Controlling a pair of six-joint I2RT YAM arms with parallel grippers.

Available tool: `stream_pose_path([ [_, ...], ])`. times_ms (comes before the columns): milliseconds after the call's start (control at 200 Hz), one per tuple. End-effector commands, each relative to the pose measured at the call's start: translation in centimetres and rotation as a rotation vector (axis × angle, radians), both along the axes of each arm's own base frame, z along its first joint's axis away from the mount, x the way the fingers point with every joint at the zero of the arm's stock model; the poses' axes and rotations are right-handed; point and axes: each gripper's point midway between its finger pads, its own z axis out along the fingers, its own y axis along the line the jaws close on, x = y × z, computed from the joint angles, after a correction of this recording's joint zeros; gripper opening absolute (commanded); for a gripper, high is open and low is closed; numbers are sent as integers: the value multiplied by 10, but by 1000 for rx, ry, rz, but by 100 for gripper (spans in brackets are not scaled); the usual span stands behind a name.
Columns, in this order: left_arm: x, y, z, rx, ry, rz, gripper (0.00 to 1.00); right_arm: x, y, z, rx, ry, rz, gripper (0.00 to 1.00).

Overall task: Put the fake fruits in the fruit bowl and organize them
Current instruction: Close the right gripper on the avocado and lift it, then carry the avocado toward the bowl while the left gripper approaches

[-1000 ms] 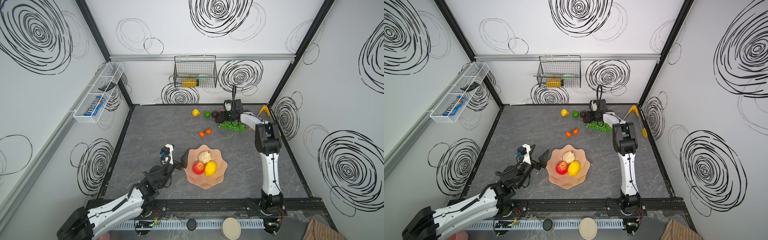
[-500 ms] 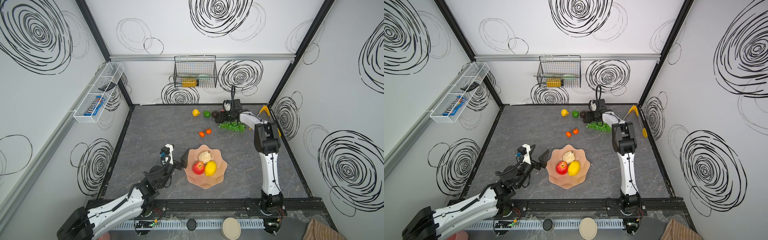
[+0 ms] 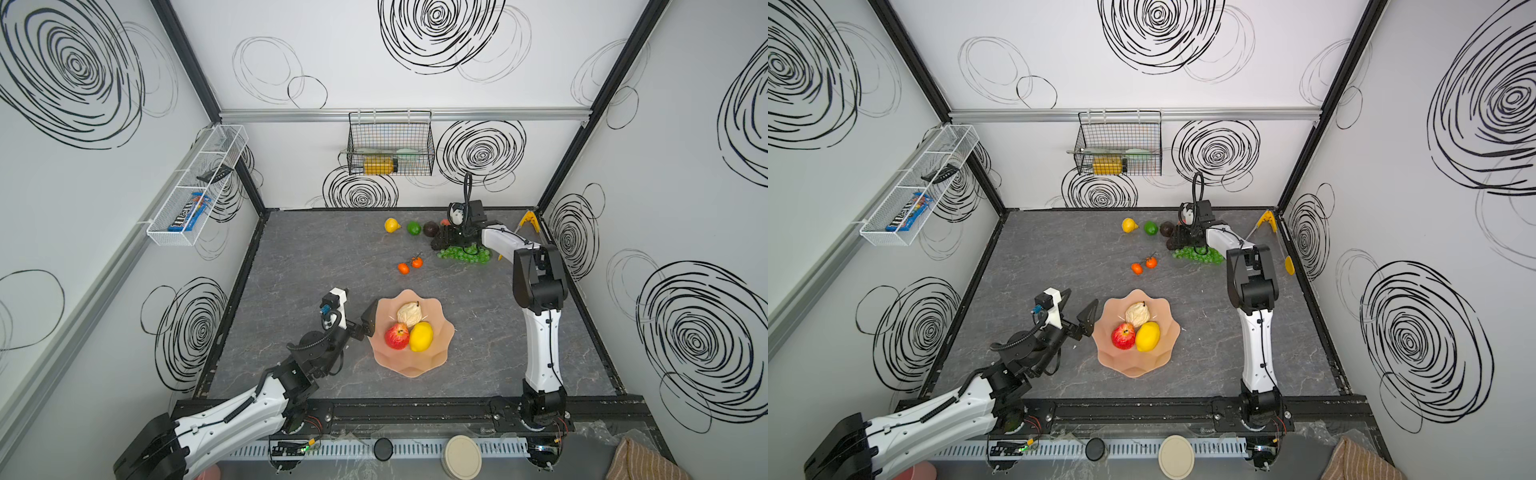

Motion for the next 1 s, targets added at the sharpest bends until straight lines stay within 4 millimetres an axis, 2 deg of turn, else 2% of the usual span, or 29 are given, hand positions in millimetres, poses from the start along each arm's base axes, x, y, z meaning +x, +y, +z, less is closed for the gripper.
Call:
stream_pose_path([
  [0,2,-1,26,-50,-54,3,96,-8,6,41,55,-63,3,65],
  [210,2,-8,23,-47,-54,-31,96,-33,11,69,157,-78,16,65],
  [310,3,-16,22,-39,-54,-65,96,-52,17,82,222,-77,24,64],
  [505,-3,-31,22,-42,-93,-131,96,-96,26,96,318,-29,34,61],
  [786,-20,-64,27,3,-163,-222,96,-180,57,110,370,-2,119,61],
  [996,-16,-96,28,24,-163,-274,96,-242,87,125,400,-2,211,61],
])
